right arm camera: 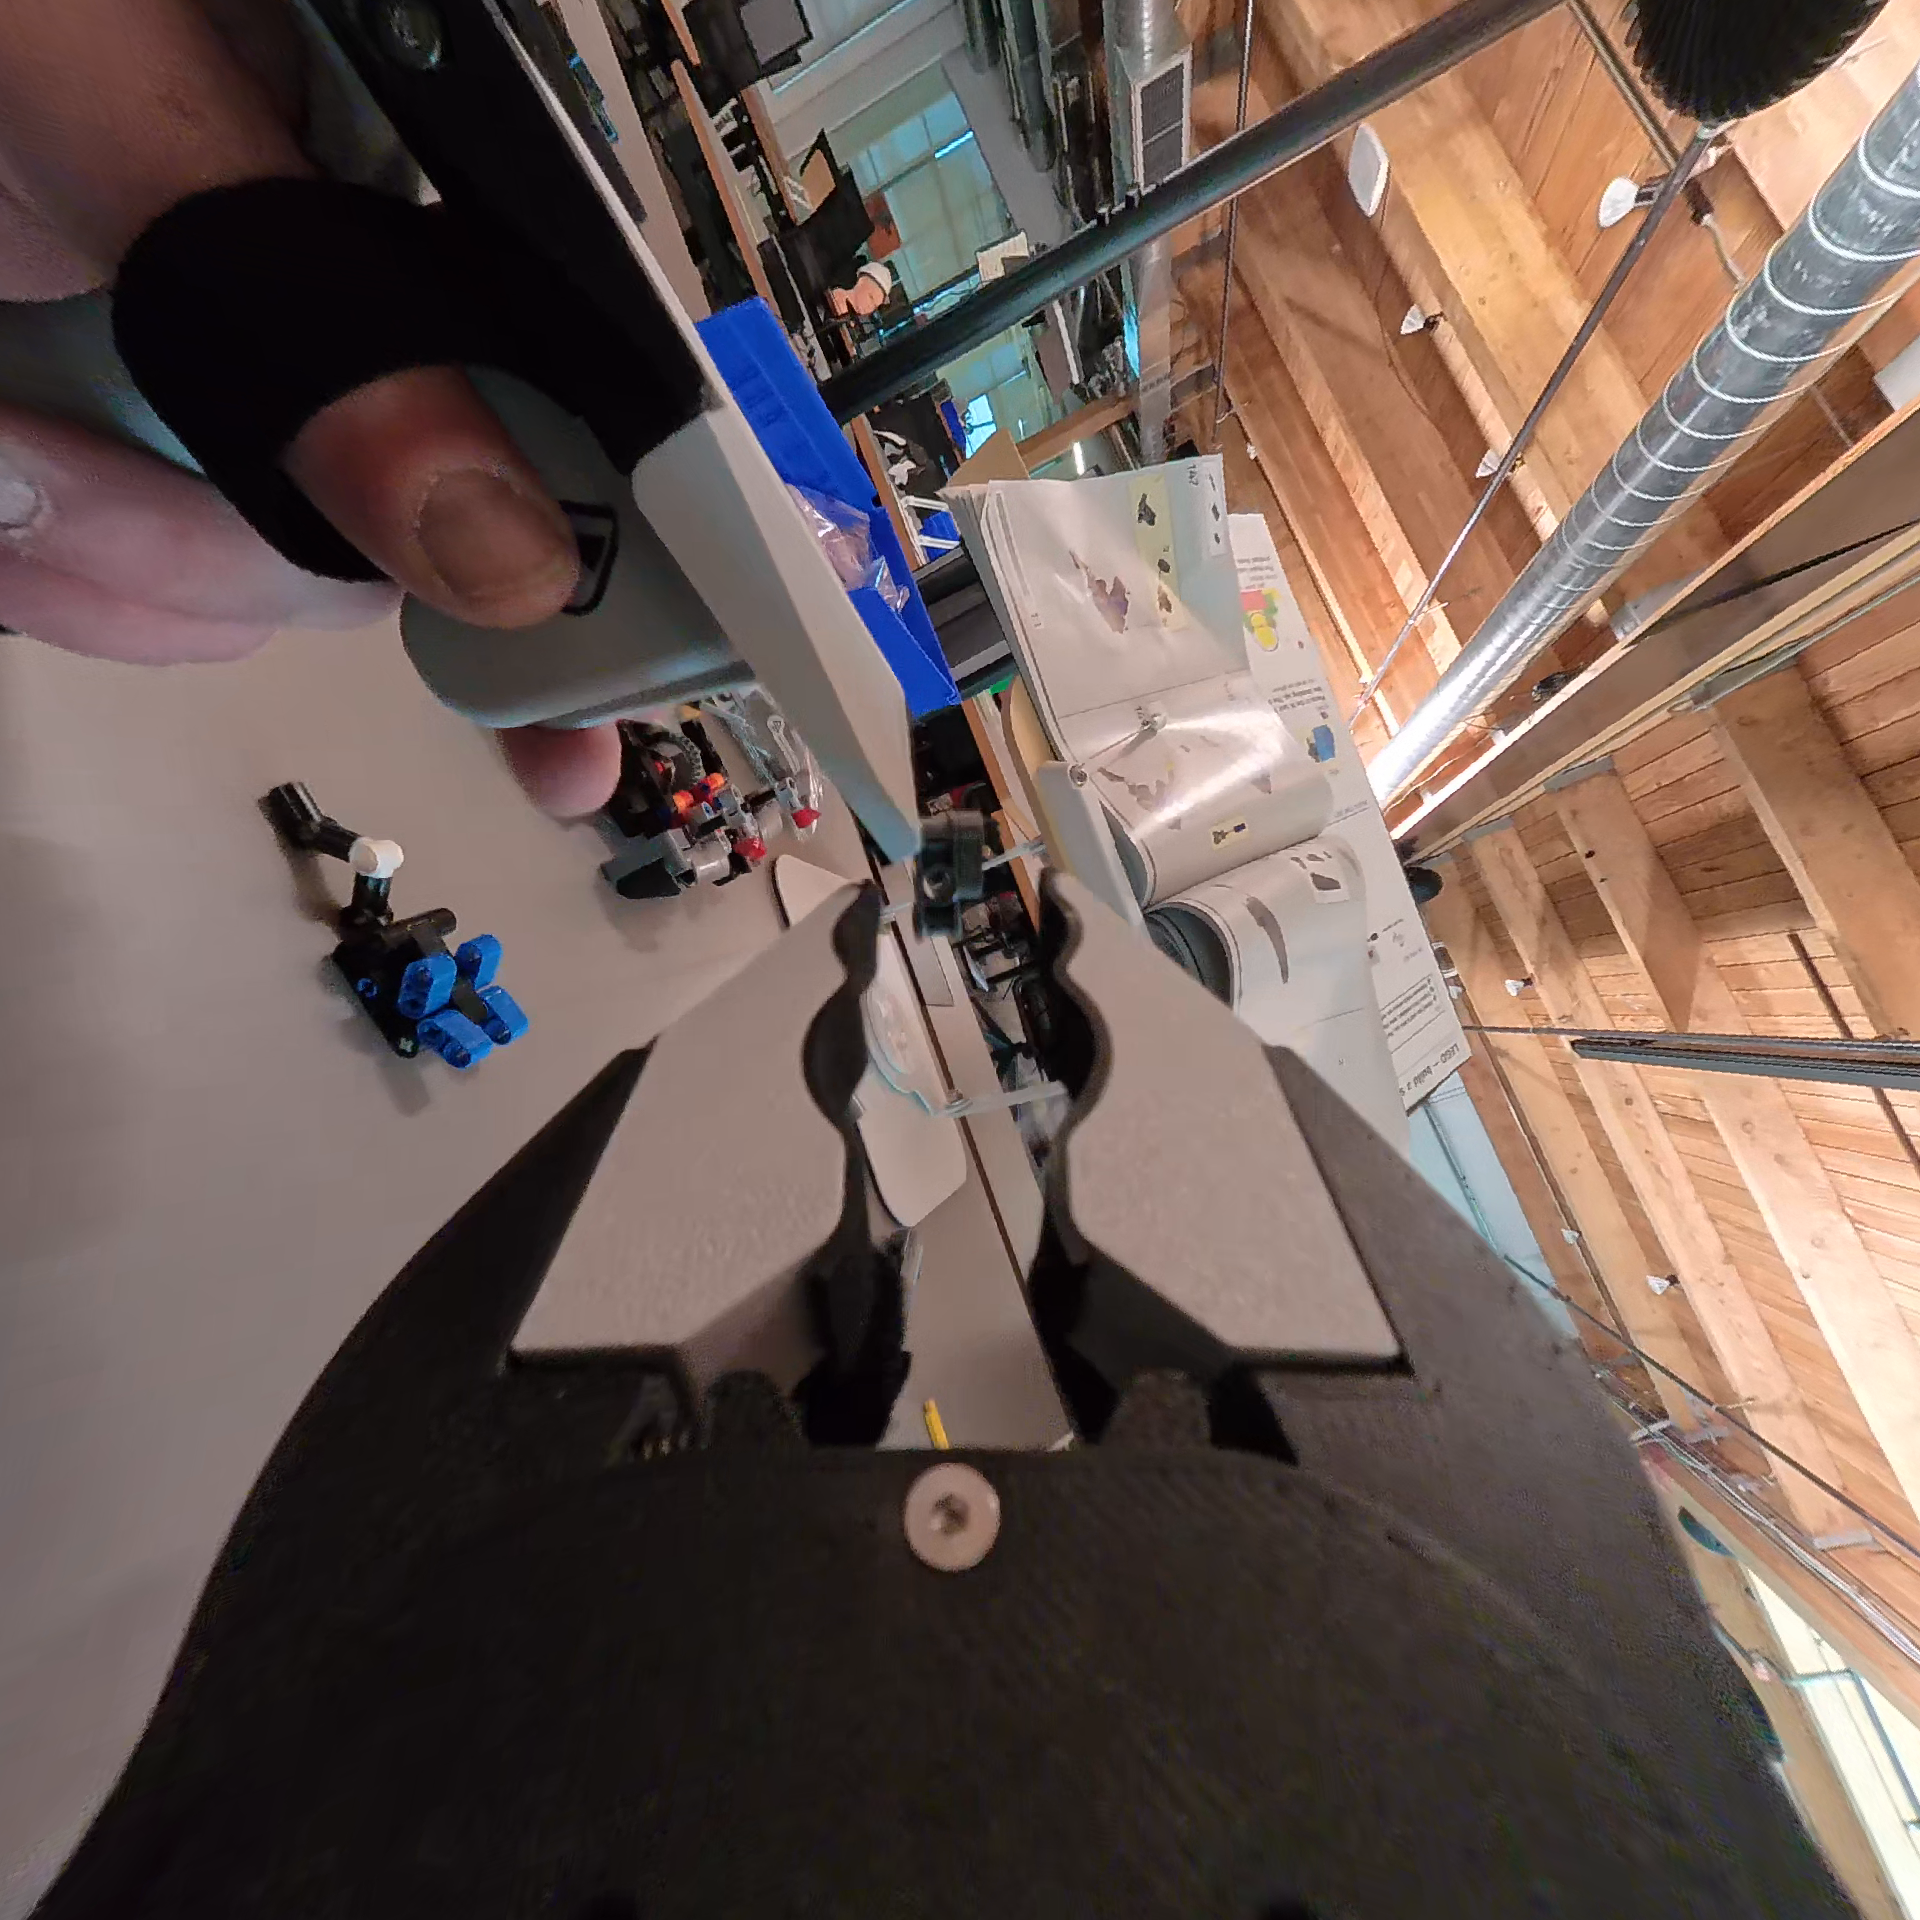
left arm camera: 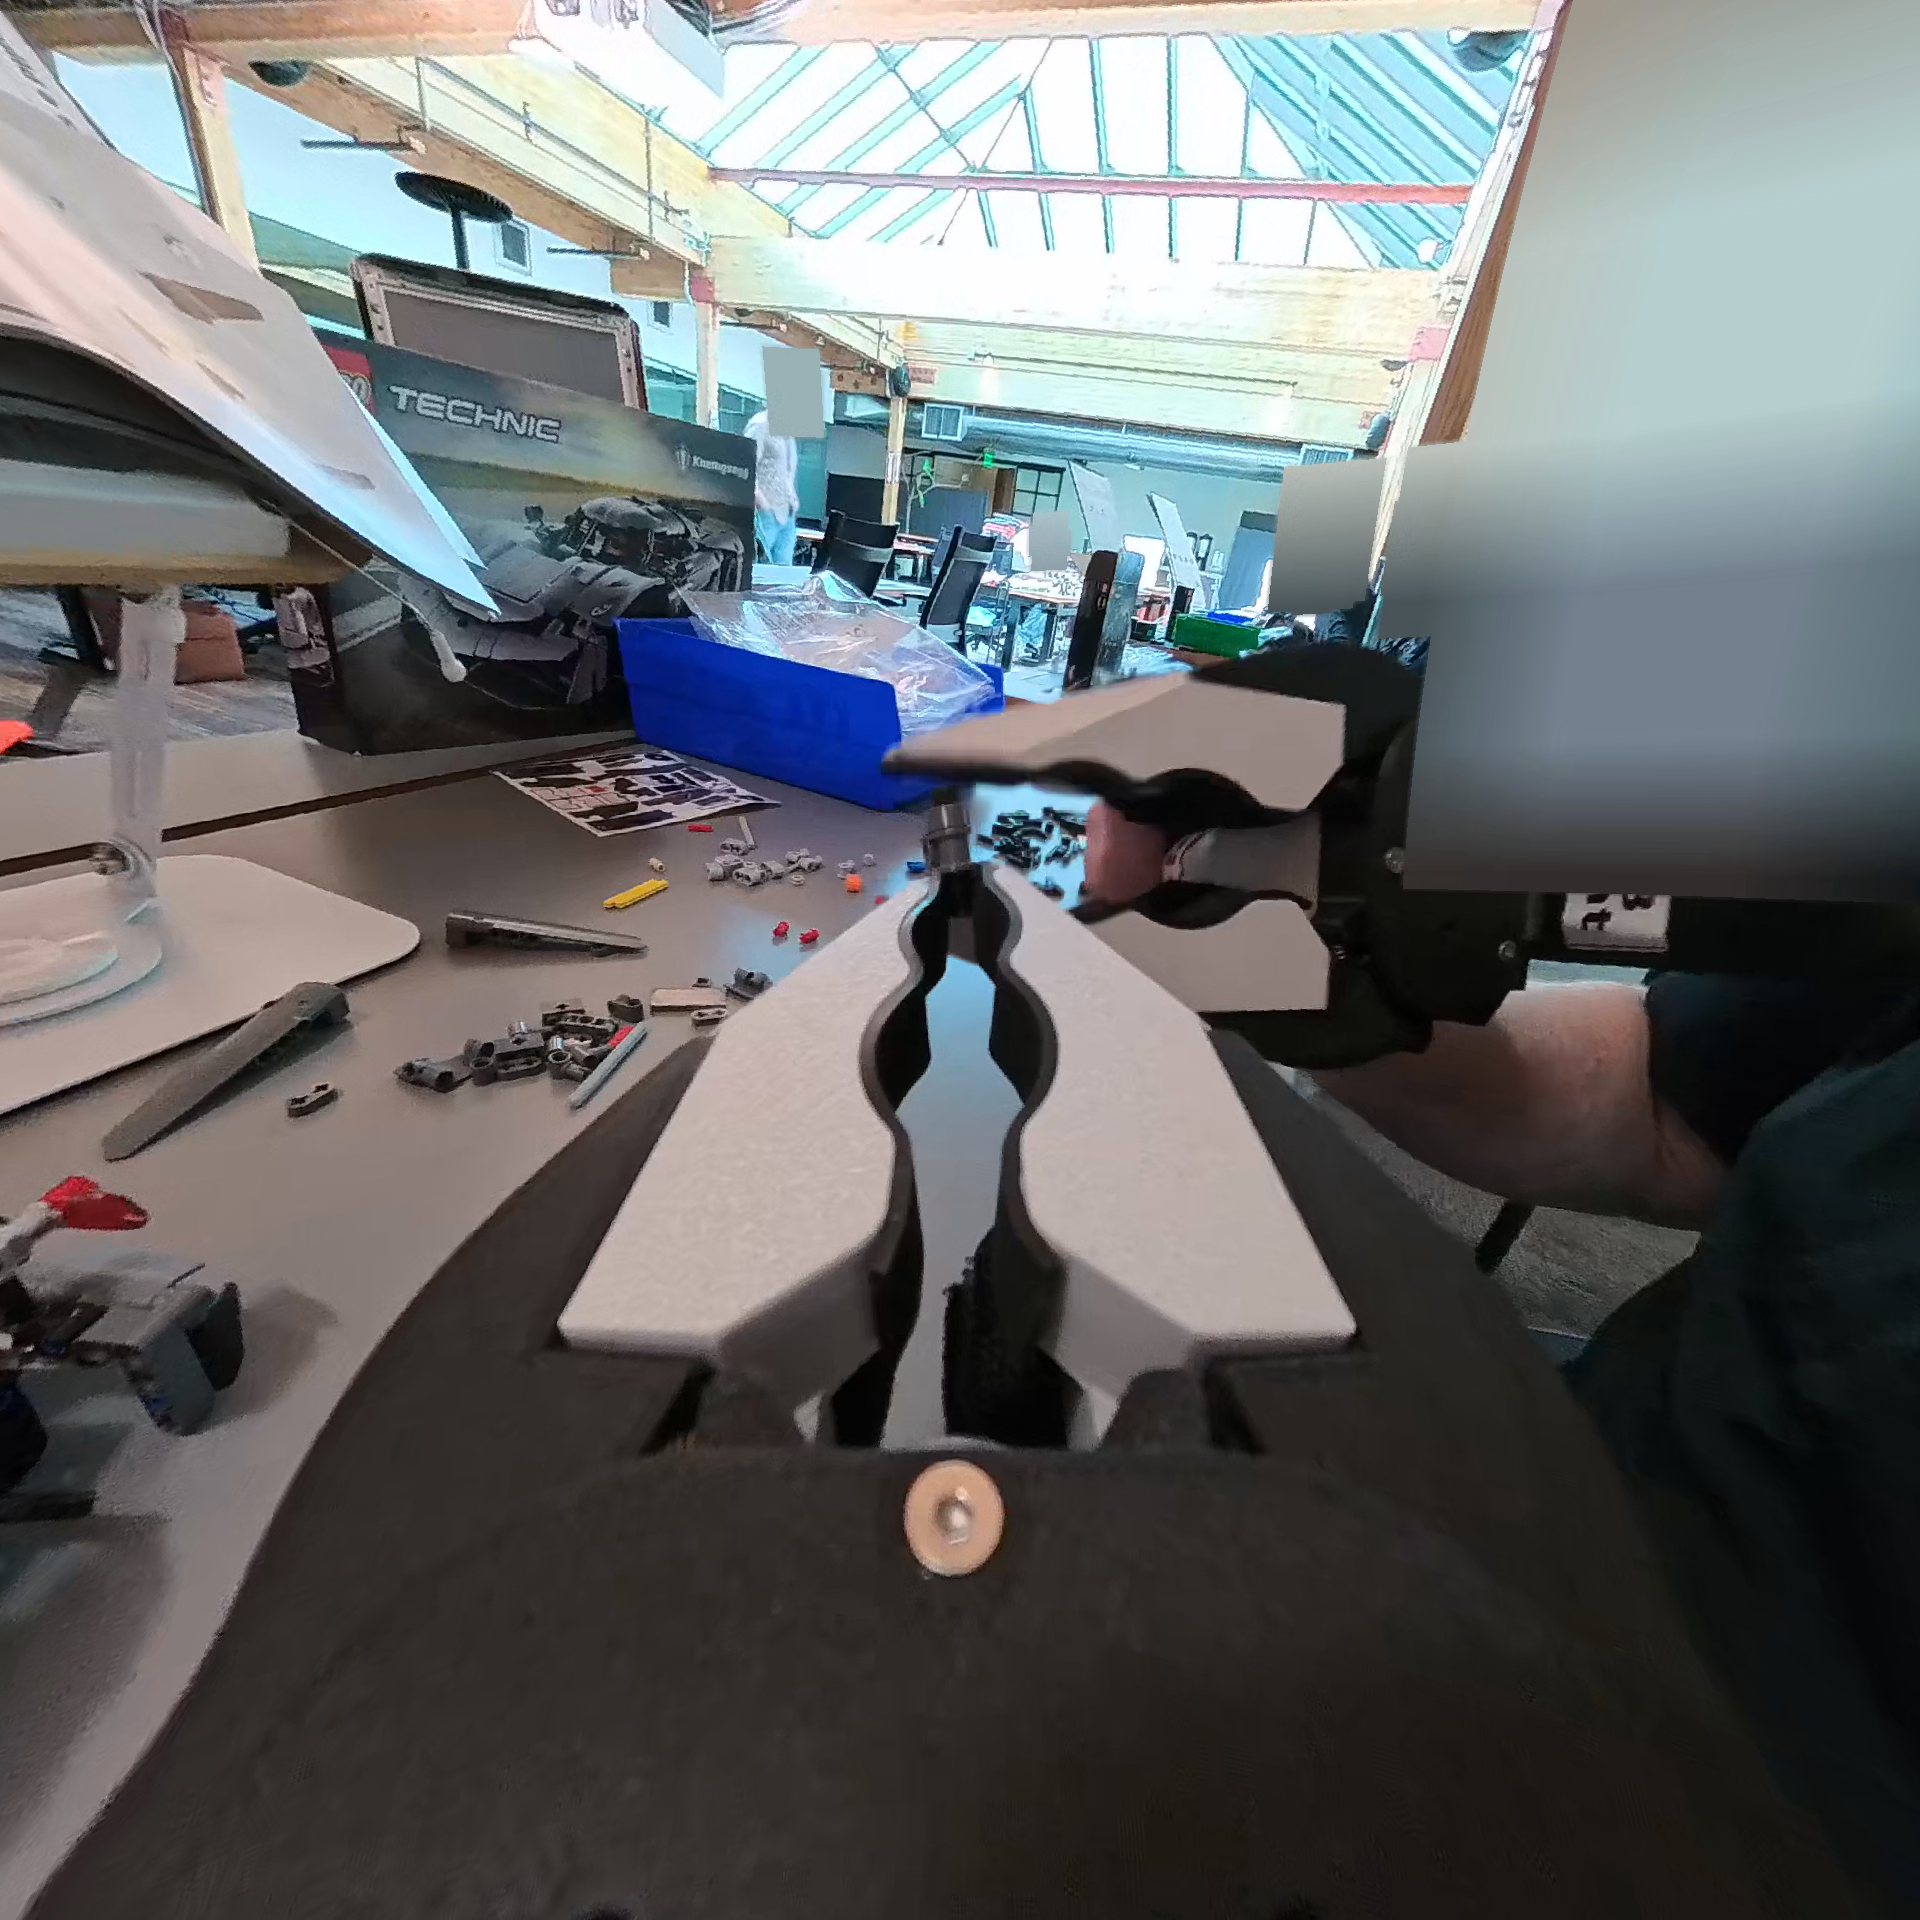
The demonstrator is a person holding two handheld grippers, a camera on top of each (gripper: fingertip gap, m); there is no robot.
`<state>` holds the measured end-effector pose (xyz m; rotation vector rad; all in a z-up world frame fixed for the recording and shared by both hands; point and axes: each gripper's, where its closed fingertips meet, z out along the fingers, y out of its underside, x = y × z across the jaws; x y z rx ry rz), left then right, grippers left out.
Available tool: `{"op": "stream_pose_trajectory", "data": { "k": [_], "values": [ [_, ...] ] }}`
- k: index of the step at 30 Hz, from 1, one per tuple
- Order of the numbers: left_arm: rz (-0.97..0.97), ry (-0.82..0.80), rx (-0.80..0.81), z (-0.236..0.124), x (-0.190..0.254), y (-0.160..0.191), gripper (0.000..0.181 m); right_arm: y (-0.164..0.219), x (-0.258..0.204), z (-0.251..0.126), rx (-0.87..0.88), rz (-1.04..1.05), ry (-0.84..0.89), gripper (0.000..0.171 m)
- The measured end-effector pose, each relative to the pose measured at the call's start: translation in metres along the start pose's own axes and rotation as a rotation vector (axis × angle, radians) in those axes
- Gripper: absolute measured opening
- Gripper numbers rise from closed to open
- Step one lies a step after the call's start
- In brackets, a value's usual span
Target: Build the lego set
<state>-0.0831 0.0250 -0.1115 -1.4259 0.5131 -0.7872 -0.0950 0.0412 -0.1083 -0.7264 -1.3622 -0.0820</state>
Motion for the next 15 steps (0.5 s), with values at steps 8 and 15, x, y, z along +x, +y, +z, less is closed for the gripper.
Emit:
{"op": "stream_pose_trajectory", "data": {
  "k": [8,15],
  "values": [
    [0.074,-0.074,-0.036,-0.026,-0.027,-0.007,0.001,0.066,0.008,0.008,-0.163,0.306,-0.305,0.008],
    [0.077,-0.127,-0.056,-0.045,-0.054,-0.004,0.002,0.116,-0.017,0.075,-0.257,0.555,-0.705,0.014]
  ]
}}
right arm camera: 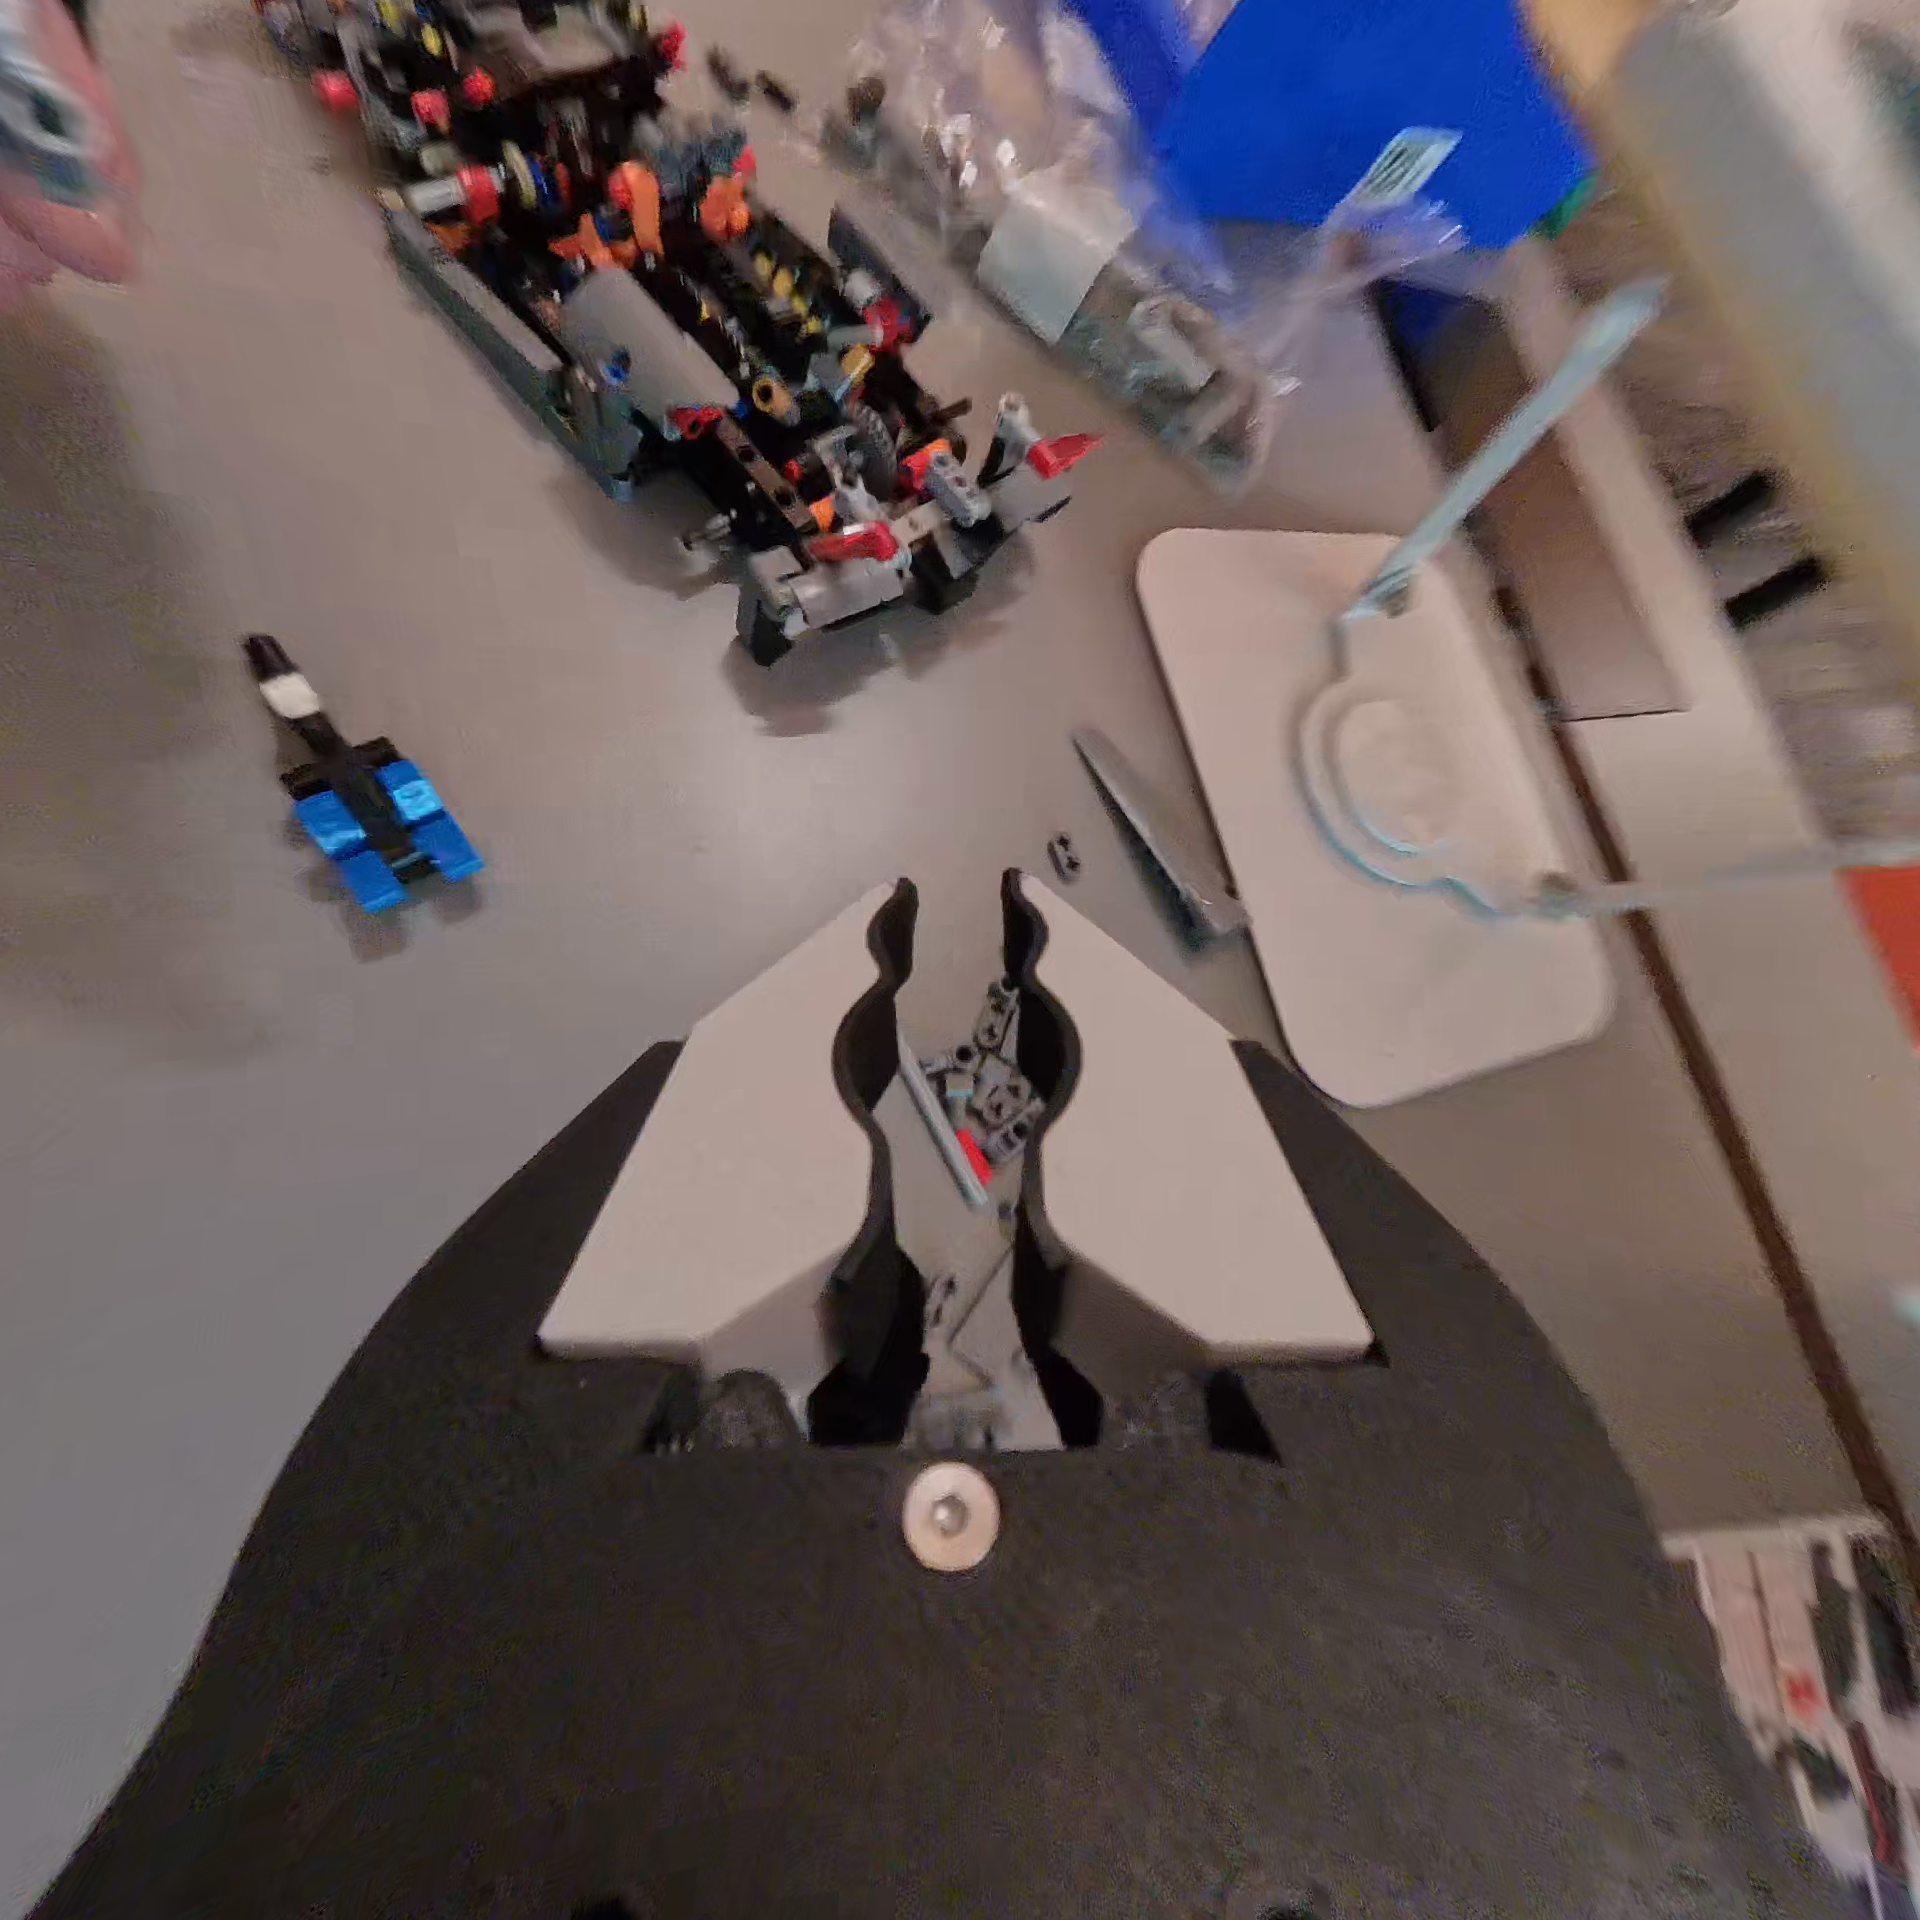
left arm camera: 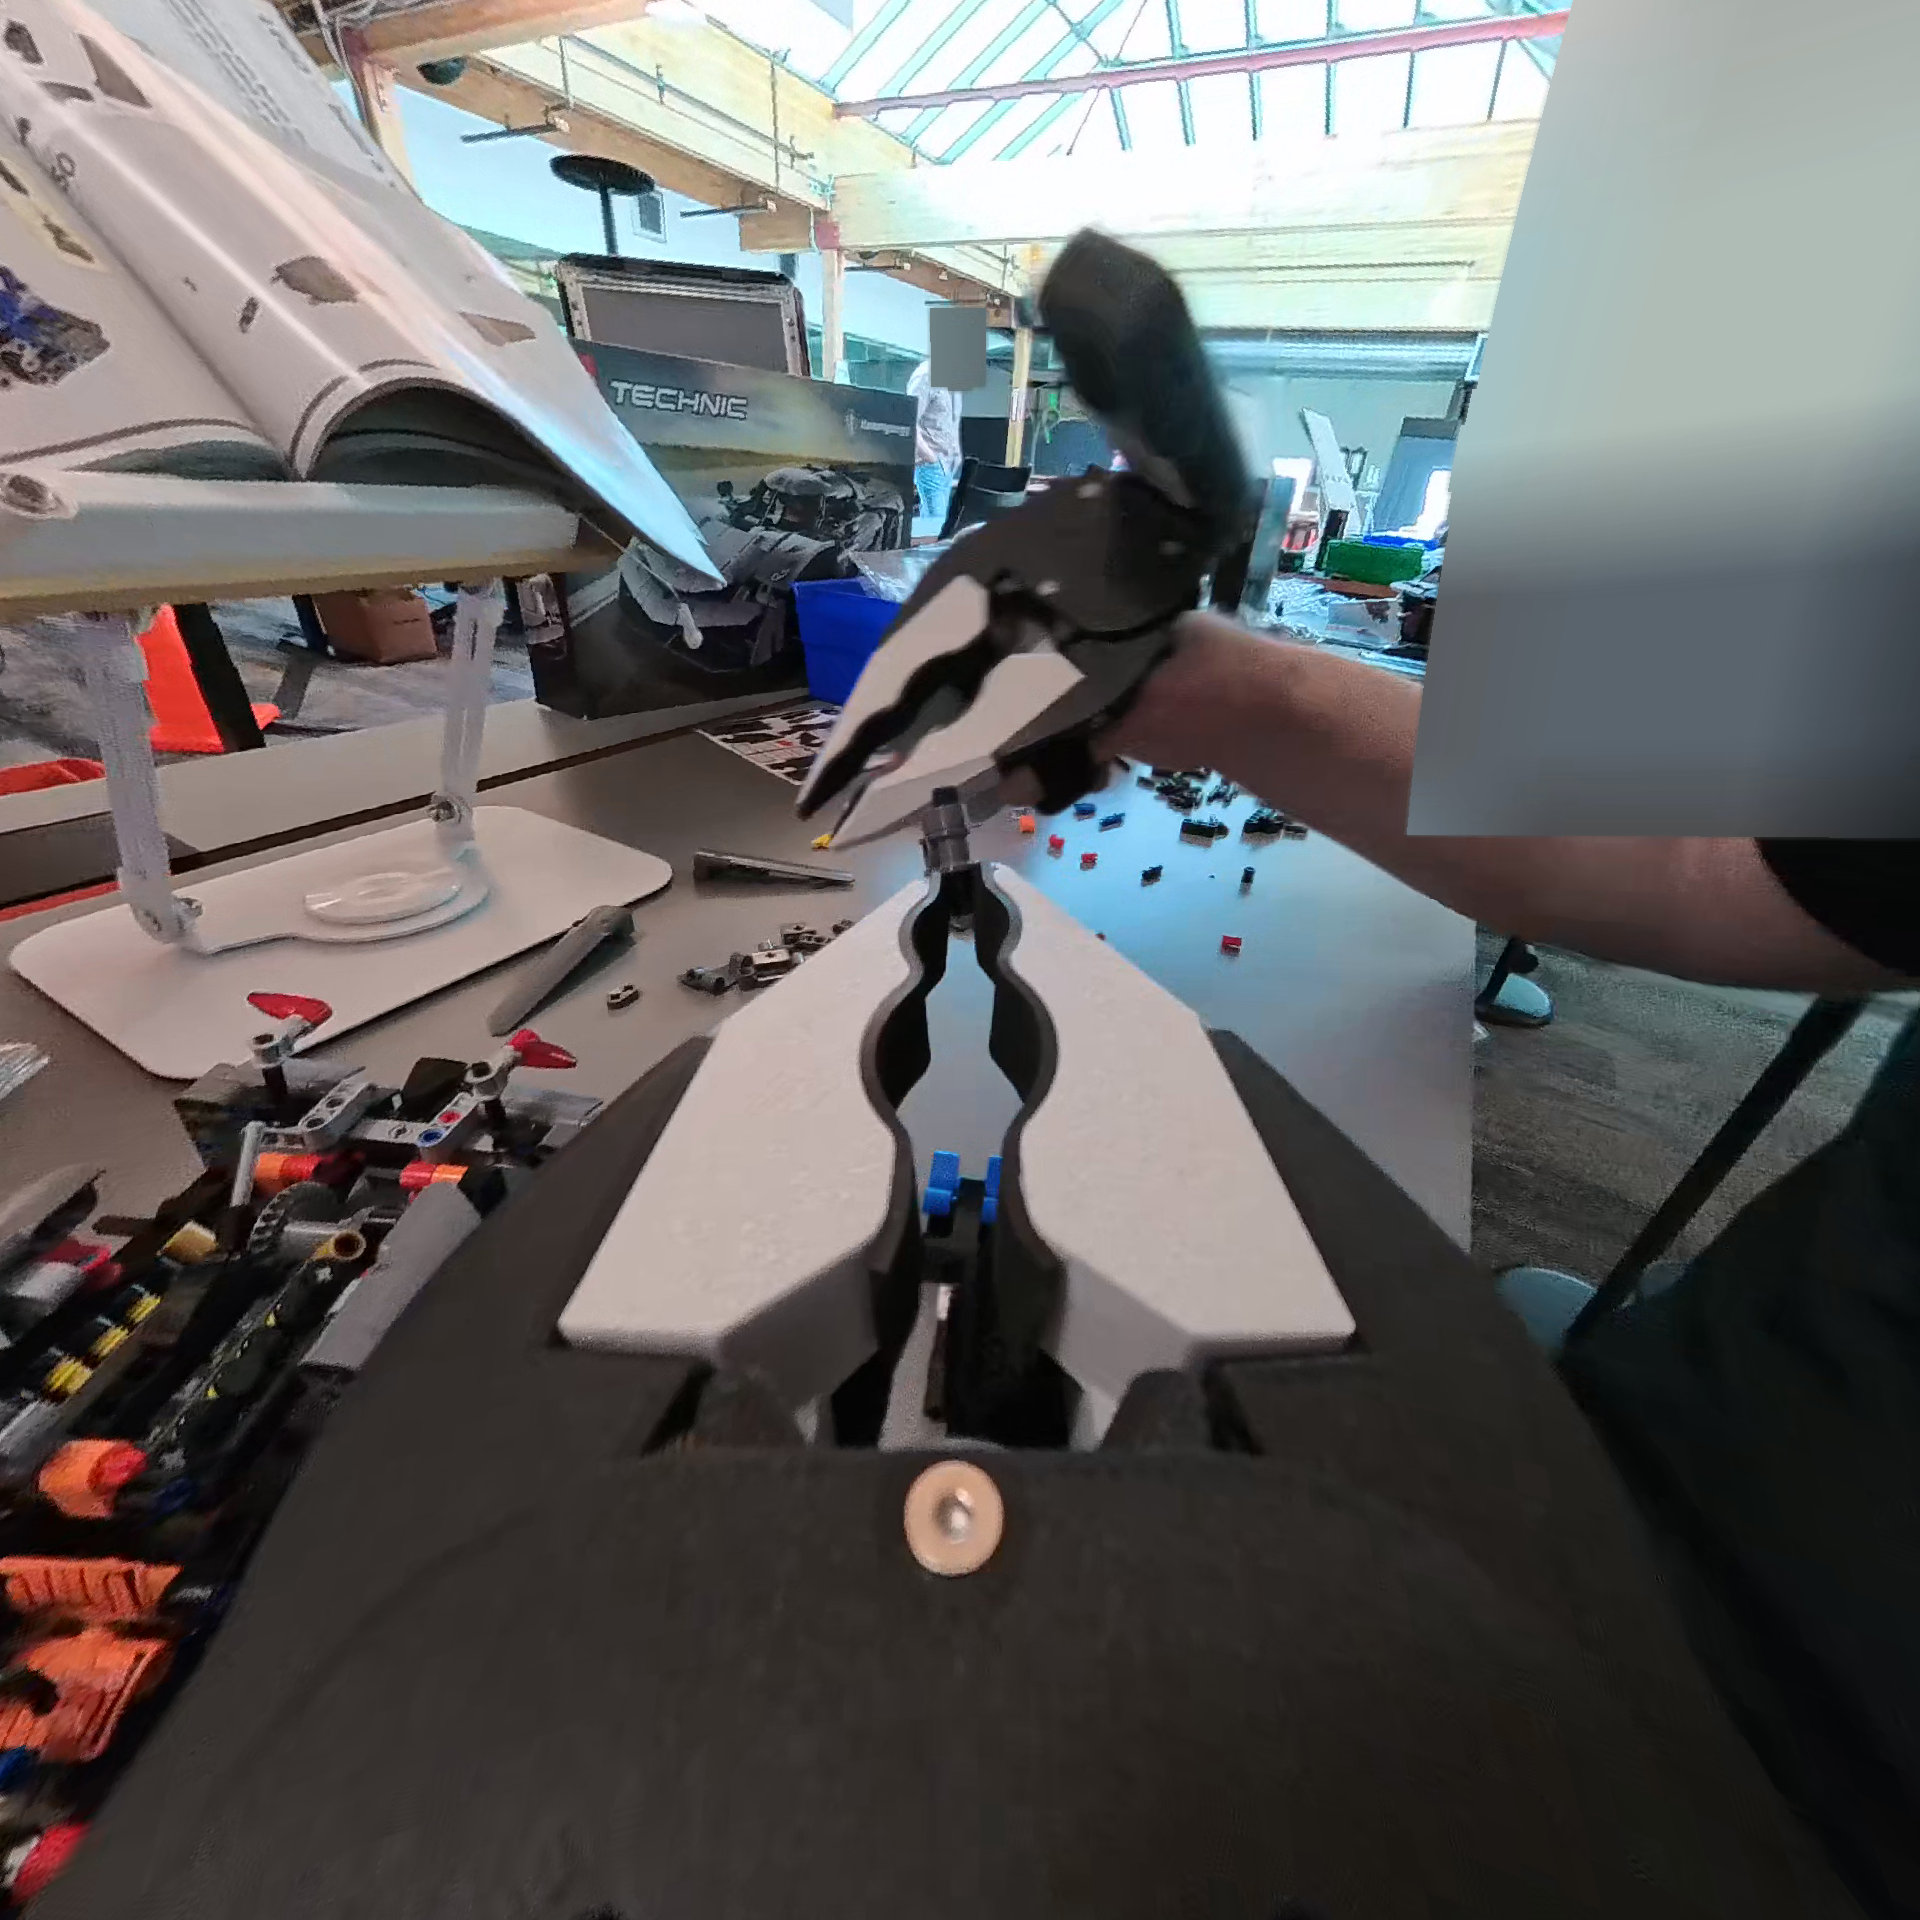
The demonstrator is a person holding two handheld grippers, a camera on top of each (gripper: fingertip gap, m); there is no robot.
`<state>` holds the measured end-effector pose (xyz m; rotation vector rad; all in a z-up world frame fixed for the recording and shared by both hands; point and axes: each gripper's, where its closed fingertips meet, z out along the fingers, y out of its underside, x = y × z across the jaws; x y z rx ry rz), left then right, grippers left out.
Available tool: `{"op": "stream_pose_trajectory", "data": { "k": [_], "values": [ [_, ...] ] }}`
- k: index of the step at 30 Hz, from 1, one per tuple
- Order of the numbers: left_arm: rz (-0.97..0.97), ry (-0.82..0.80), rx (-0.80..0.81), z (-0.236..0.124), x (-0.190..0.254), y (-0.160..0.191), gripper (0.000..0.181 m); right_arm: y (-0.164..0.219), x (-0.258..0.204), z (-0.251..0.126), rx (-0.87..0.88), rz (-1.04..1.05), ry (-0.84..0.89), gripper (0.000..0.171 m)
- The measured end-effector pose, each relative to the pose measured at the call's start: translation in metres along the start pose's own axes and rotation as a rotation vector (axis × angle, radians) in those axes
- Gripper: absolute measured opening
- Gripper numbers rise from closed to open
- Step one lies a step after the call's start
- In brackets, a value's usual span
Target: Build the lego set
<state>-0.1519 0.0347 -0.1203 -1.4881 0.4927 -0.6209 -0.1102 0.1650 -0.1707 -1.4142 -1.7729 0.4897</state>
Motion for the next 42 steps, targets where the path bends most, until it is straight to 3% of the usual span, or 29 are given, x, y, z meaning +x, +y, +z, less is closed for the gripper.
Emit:
{"op": "stream_pose_trajectory", "data": {
  "k": [8,20,24,28,32,42],
  "values": [
    [-0.037,-0.001,-0.01,-0.001,-0.006,0.007,0.002,0.032,0.025,0.084,-0.173,-0.018,-0.233,0.017],
    [-0.056,0.005,-0.002,0.0,-0.008,0.005,0.002,0.041,0.029,0.108,-0.18,0.038,-0.352,0.003],
    [-0.072,0.001,-0.002,-0.001,-0.011,0.006,0.002,0.017,0.018,0.087,-0.068,0.047,-0.37,0.004],
    [-0.044,0.015,-0.021,0.002,-0.006,0.008,0.002,-0.047,-0.029,0.029,0.217,-0.085,-0.457,0.003],
    [0.02,0.043,-0.043,0.006,0.004,0.011,0.002,-0.084,-0.075,-0.02,0.417,-0.171,-0.545,0.003],
    [0.115,0.089,-0.063,0.01,0.02,0.014,0.002,-0.093,-0.102,-0.04,0.484,-0.154,-0.653,0.003]
  ]
}}
